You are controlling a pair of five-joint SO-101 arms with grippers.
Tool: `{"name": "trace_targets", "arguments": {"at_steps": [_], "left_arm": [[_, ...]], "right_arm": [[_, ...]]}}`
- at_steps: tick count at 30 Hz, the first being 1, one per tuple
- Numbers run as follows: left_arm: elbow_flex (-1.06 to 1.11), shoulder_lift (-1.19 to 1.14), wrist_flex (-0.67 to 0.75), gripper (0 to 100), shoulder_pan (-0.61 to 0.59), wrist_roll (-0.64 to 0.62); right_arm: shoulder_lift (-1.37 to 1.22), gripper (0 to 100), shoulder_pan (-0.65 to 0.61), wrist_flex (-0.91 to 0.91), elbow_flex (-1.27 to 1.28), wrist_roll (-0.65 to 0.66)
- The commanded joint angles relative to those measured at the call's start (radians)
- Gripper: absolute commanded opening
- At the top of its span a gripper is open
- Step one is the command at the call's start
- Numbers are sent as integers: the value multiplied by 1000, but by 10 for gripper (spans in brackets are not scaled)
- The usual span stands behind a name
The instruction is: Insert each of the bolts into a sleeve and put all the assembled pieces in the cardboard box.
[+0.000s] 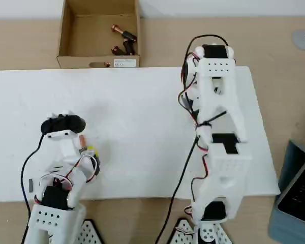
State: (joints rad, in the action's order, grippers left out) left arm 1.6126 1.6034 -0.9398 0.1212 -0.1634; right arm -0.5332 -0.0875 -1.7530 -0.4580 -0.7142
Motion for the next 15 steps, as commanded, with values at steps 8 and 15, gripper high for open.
{"name": "trace_targets", "arguments": {"at_steps": [8,15], "left_arm": [[-9,8,12,2,2,0],[-9,8,12,2,2,0]], "right_arm": [[-156,160,31,5,-162,-5],[-243,158,77,3,-242,-3]]}}
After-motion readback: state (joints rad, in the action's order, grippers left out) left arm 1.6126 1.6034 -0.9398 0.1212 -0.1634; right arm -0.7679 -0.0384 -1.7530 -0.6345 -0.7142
